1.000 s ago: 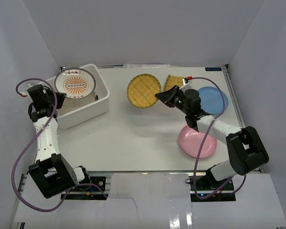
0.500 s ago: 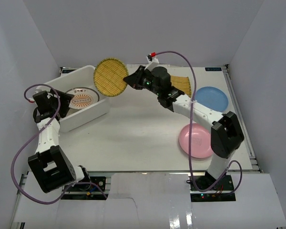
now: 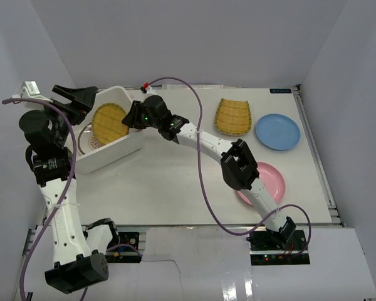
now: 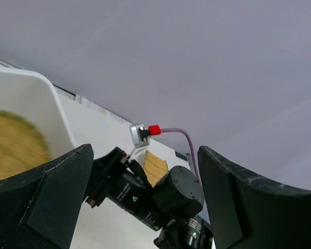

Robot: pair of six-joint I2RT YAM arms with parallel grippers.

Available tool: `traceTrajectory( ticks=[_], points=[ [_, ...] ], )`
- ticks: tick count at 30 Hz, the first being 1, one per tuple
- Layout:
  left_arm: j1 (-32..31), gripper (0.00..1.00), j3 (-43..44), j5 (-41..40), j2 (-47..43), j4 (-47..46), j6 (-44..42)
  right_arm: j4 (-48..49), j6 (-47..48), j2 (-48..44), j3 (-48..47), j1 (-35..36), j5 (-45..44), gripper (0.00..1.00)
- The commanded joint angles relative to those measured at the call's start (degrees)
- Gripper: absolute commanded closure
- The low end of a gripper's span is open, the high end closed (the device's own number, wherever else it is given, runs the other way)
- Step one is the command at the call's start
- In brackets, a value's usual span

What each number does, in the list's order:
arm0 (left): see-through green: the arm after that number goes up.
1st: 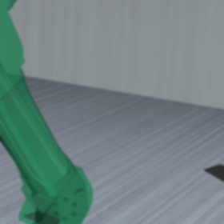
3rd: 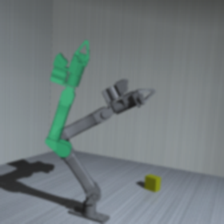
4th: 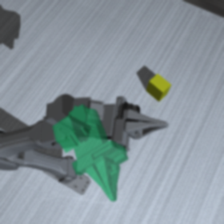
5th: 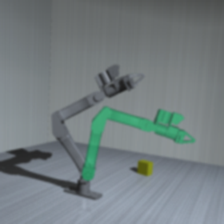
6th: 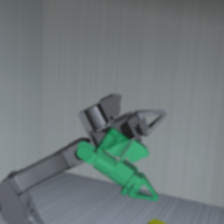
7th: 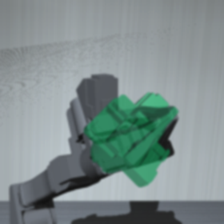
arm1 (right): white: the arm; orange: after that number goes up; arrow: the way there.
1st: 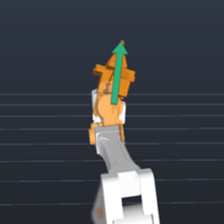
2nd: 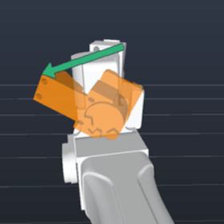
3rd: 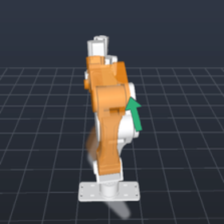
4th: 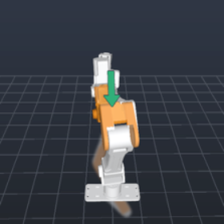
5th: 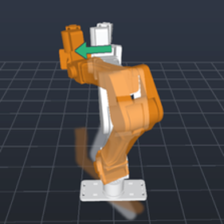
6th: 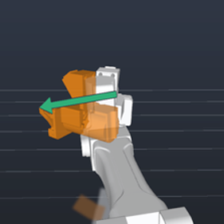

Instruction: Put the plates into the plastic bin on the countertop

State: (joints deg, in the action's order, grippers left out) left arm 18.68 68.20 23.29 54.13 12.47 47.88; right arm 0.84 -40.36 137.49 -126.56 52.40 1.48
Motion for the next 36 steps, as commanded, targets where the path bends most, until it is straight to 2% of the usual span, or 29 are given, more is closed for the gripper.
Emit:
traceTrajectory(
  ticks=[1, 2, 4, 7, 8, 9, 10, 11, 13, 14, 15, 16, 18, 19, 22, 23, 24, 26, 30, 34, 36],
  points=[
    [-3.37, 0.07, -1.41, 3.34, 1.42, 4.14, -1.21, 2.75, -0.95, -4.05, -0.47, 0.68, -1.12, 0.53],
    [-6.34, 0.08, -1.76, 2.47, 1.94, 4.23, -1.29, 3.37, 0.53, -5.64, 1.21, 0.25, -1.21, 0.42],
    [-10.65, 0.09, -1.76, 0.72, 3.08, 4.49, -2.17, 3.82, 1.86, -11.17, 6.21, -1.41, -3.05, 0.37],
    [-22.33, 0.09, -1.15, -5.43, 7.12, 4.67, -2.87, 5.74, 3.35, -21.44, 15.26, -4.4, -2.0, 0.35],
    [-28.37, 0.1, -0.62, -7.1, 8.61, 4.76, -3.83, 8.45, 3.53, -24.52, 24.43, -7.2, -2.0, 0.34],
    [-31.22, 0.1, 0.6, -10.34, 11.93, 4.67, -4.19, 10.04, 3.71, -31.43, 29.65, -8.79, -0.18, 0.35],
    [-34.03, 0.1, 1.22, -11.76, 13.88, 4.67, -4.54, 11.62, 3.88, -35.15, 35.1, -12.81, 0.1, 0.37],
    [-38.93, 0.1, 1.93, -13.08, 15.9, 4.67, -4.98, 12.86, 3.8, -38.41, 45.77, -15.29, 0.02, 0.4],
    [-43.53, 0.11, 4.55, -17.2, 22.55, 4.06, -5.42, 14.36, 2.84, -48.07, 55.41, -20.73, -0.59, 0.53],
    [-47.29, 0.11, 5.61, -18.27, 24.86, 3.62, -5.69, 14.36, 2.39, -50.89, 59.72, -27.03, -0.77, 0.62],
    [-48.72, 0.11, 6.67, -19.41, 27.41, 3.27, -5.86, 14.36, 2.22, -55.88, 67.6, -30.22, -1.21, 0.66],
    [-50.82, 0.11, 8.68, -20.47, 32.48, 2.31, -5.78, 14.19, 1.78, -58.36, 71.24, -36.78, -2.86, 0.7],
    [-52.59, 0.12, 10.89, -21.44, 37.69, 0.37, -5.17, 14.1, 0.9, -64.07, 80.54, -43.75, -4.02, 0.72],
    [-53.73, 0.13, 13.86, -21.96, 42.85, 0.01, -5.08, 13.84, 0.72, -65.41, 82.86, -50.4, -3.76, 0.71],
    [-55.06, 0.13, 19.31, -25.91, 50.87, 0.19, -6.48, 10.34, 2.73, -68.67, 86.83, -60.45, -6.03, 0.44],
    [-55.24, 0.14, 23.16, -27.84, 56.03, 0.62, -6.74, 9.19, 3.52, -68.85, 87.1, -61.71, -7.61, 0.36],
    [-55.24, 0.14, 25.12, -29.16, 58.43, 1.58, -6.92, 8.31, 4.84, -68.85, 87.19, -62.68, -10.76, 0.22],
    [-55.15, 0.14, 28.55, -31.19, 63.09, 1.94, -7.8, 7.42, 5.73, -68.32, 87.98, -65.05, -12.72, 0.14],
    [-55.24, 0.14, 40.04, -29.19, 75.47, 1.77, -8.86, 7.51, 6.25, -63.69, 88.51, -67.08, -16.06, 0.14],
    [-55.24, 0.14, 50.16, -28.21, 84.18, 2.64, -9.47, 7.6, 7.83, -55.95, 85.26, -68.13, -14.66, 0.16],
    [-55.24, 0.17, 54.38, -27.69, 87.45, 4.04, -9.91, 7.6, 8.28, -51.9, 83.5, -68.31, -14.31, 0.21]
  ],
)
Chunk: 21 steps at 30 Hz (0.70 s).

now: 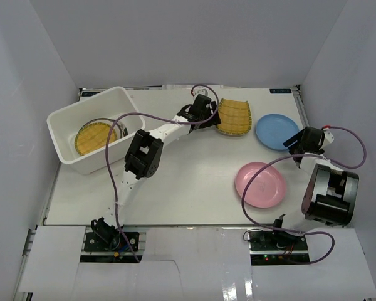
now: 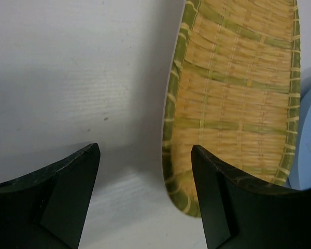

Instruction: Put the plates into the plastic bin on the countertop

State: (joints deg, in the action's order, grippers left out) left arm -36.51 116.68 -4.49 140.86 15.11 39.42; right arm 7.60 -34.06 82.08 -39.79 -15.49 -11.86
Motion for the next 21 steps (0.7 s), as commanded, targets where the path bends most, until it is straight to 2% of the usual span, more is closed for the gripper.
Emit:
traceTrajectory(
  ticks=[1, 2, 4, 5, 6, 7, 8, 9, 10, 13, 17, 21],
  points=[
    [-0.05, 0.19, 9.32, 0.62, 3.43, 1.76, -1.45, 1.1, 1.81, 4.57, -3.36, -0.94, -0.45, 0.24],
    [-0.05, 0.22, 10.48, 0.71, 4.42, 1.85, -1.45, 1.54, 1.63, 5.45, -3.36, -1.12, 0.51, 0.3],
    [-0.05, 0.39, 11.98, 0.71, 6.26, 1.76, -0.92, 4.26, 1.19, 7.73, -3.1, -1.3, 3.67, 0.38],
    [-0.05, 0.47, 11.99, 0.8, 6.45, 1.5, -0.75, 5.23, 0.84, 8.26, -2.93, -1.3, 4.64, 0.54],
    [-0.05, 0.63, 11.81, 0.89, 6.53, 0.89, -0.75, 6.02, 0.49, 9.14, -2.75, -1.21, 5.96, 0.63],
    [-0.05, 0.68, 11.64, 0.98, 6.54, 0.62, -0.66, 7.07, 0.4, 9.41, -2.66, -1.3, 6.49, 0.7],
    [-0.05, 0.73, 10.85, 1.06, 6.27, 0.36, -0.66, 7.17, -0.29, 9.5, -2.57, -1.3, 6.93, 0.86],
    [-0.05, 0.79, 10.24, 1.15, 6.01, -0.52, -0.66, 7.26, -0.74, 8.8, -2.14, -1.3, 7.11, 0.92],
    [-0.05, 0.89, 9.45, 1.15, 5.57, -1.22, -0.75, 8.13, -1.0, 8.01, -1.61, -1.3, 7.29, 0.92],
    [-0.05, 1.0, 6.54, 1.77, 3.99, -3.51, -0.14, 9.1, -2.49, 2.92, 0.84, -1.3, 7.38, 0.92],
    [-0.05, 1.0, 5.05, 2.29, 1.62, -3.78, 1.0, 8.32, -3.47, -7.69, 1.82, -1.3, 8.43, 0.92],
    [-0.05, 1.0, 1.45, 3.96, -7.77, -6.4, 0.84, 4.72, -3.03, -14.75, -1.6, -1.3, 10.27, 0.92]
  ],
)
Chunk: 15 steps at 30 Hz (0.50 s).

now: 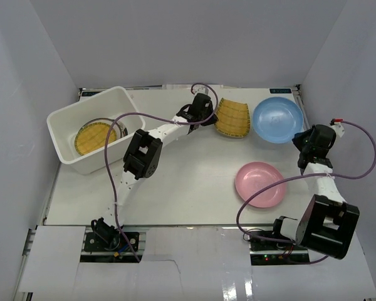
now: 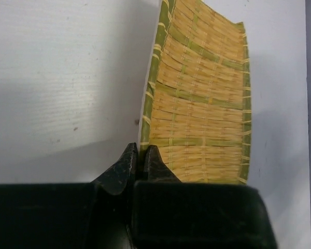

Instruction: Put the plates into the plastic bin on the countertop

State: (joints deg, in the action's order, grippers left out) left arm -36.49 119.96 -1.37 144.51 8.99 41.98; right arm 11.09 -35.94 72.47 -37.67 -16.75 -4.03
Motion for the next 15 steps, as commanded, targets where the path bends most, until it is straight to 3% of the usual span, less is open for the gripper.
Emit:
traceTrajectory(
  ticks=[1, 6, 8, 10, 11, 14, 15],
  points=[
    [0.1, 1.0, -2.1, 1.01, -16.57, -0.64, -1.98, 0.34, -0.71, -6.36, -4.86, -0.03, 3.06, 0.92],
    [2.56, 1.0, 1.32, 0.75, -29.18, 5.83, -5.14, -5.36, 0.7, -13.84, -11.98, -0.03, 10.09, 0.92],
    [6.68, 1.0, -2.17, 0.75, -36.64, 8.74, -5.41, -7.48, 1.66, -15.59, -16.35, 0.05, 15.16, 0.92],
    [12.21, 1.0, -13.79, 0.23, -44.1, 8.5, -4.89, -9.24, 1.75, -15.78, -19.27, 1.8, 18.08, 0.92],
    [14.41, 1.0, -18.23, -0.3, -52.4, 8.15, -4.71, -9.68, 1.93, -15.34, -20.59, 3.38, 18.79, 0.92],
    [24.42, 1.0, -33.32, 0.57, -67.18, 9.8, -3.04, -11.0, 3.85, -12.19, -26.12, 14.7, 14.08, 0.92],
    [29.41, 1.0, -36.35, 0.92, -70.03, 10.86, -2.61, -11.7, 4.04, -10.96, -28.84, 22.21, 13.1, 0.92]
  ],
)
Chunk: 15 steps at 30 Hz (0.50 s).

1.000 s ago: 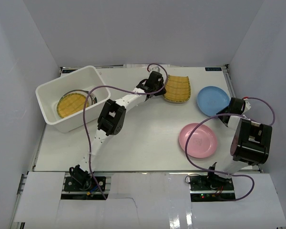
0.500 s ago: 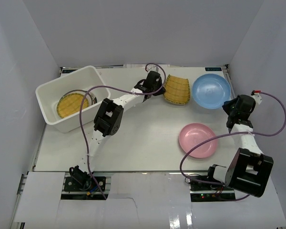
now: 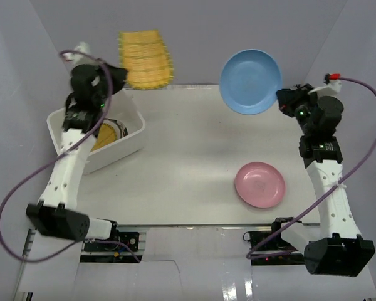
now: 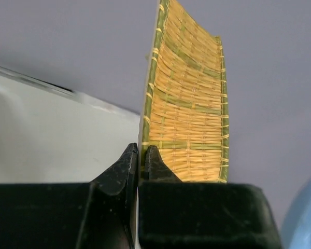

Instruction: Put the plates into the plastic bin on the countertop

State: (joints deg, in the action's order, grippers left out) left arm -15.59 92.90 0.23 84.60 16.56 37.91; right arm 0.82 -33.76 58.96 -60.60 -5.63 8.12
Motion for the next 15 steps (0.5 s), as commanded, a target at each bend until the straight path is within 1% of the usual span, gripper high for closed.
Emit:
traceTrajectory(
  ticks=[1, 2, 3, 4, 5, 6, 7, 9, 10, 12, 13, 14, 15],
  points=[
    [10.74, 1.0, -12.28, -0.58, -12.85, 4.18, 1.55, -1.52, 1.77, 3.78, -7.33, 14.21, -0.02, 0.92],
    [12.76, 1.0, -18.31, -1.1, -17.75, 5.32, 1.47, -1.52, 1.5, 6.84, -8.82, 17.55, -1.51, 0.92],
    [16.09, 1.0, -21.07, -1.72, -19.89, 5.76, 1.2, -1.52, 1.5, 8.7, -12.75, 23.85, -2.57, 0.92],
    [18.82, 1.0, -23.36, -1.98, -21.82, 6.12, 1.2, -1.52, 1.94, 10.8, -15.31, 26.69, -4.06, 0.92],
    [20.59, 1.0, -27.38, -2.6, -23.41, 6.64, 1.03, -1.78, 2.46, 15.61, -17.95, 29.85, -6.86, 0.92],
    [24.0, 1.0, -29.16, -2.95, -25.86, 6.65, 0.85, -2.13, 3.25, 18.18, -20.76, 35.02, -7.67, 0.92],
    [25.6, 1.0, -30.84, -3.13, -26.58, 6.65, 0.85, -2.4, 3.35, 23.52, -26.18, 37.07, -7.77, 0.92],
    [29.98, 1.0, -35.22, -0.34, -26.33, 6.21, 1.11, -2.58, 3.35, 29.08, -31.48, 42.68, -10.05, 0.92],
    [31.14, 1.0, -36.64, 2.03, -25.89, 6.03, 1.55, -3.1, 3.09, 34.94, -37.51, 44.11, -10.4, 0.92],
    [33.07, 1.0, -40.93, 3.63, -24.75, 3.76, 2.52, -5.03, 3.17, 40.51, -43.44, 48.05, -11.98, 0.92],
    [33.52, 1.0, -42.09, 3.81, -23.79, 3.05, 2.69, -5.3, 3.09, 45.84, -46.07, 49.04, -12.68, 0.92],
    [33.87, 0.99, -42.97, 3.81, -23.17, 1.82, 3.04, -5.65, 2.91, 48.5, -51.23, 50.79, -13.21, 0.92],
    [34.49, 0.95, -43.5, 3.9, -22.55, 1.38, 3.39, -6.87, 2.56, 50.97, -53.9, 51.41, -13.39, 0.92]
  ],
)
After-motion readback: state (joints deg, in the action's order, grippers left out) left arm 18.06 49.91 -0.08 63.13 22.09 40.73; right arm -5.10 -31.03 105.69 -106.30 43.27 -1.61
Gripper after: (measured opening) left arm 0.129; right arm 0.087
